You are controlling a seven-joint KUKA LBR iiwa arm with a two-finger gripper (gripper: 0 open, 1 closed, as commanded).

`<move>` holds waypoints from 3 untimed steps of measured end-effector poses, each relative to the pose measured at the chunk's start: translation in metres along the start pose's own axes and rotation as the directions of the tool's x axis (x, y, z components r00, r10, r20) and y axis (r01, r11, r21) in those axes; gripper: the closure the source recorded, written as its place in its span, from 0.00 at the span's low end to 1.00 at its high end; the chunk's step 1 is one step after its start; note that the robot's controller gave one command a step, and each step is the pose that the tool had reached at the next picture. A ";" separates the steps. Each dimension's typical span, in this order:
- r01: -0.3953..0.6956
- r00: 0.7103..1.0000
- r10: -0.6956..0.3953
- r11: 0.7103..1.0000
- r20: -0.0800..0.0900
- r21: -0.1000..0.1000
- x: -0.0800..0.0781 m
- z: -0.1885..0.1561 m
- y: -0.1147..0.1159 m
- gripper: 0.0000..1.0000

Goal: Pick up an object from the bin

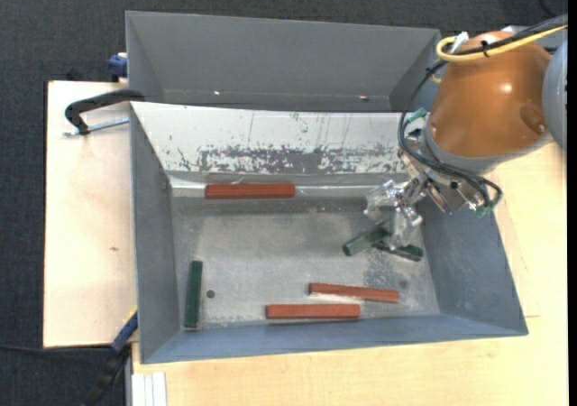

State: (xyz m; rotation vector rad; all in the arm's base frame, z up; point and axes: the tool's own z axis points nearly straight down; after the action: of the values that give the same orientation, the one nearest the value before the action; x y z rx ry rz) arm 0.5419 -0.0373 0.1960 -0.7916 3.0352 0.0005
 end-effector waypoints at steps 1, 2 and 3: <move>0.000 1.000 0.000 1.000 0.000 0.000 0.000 0.000 0.000 1.00; 0.000 1.000 0.000 1.000 0.000 0.000 0.000 0.000 0.000 1.00; 0.000 1.000 0.000 1.000 0.000 0.000 0.000 0.000 0.000 1.00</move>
Offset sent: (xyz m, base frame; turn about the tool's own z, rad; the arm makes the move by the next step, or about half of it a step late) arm 0.0000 0.0000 0.0000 0.0000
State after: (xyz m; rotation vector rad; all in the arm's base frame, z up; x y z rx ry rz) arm 0.5418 -0.0374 0.1960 -0.7914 3.0356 0.0009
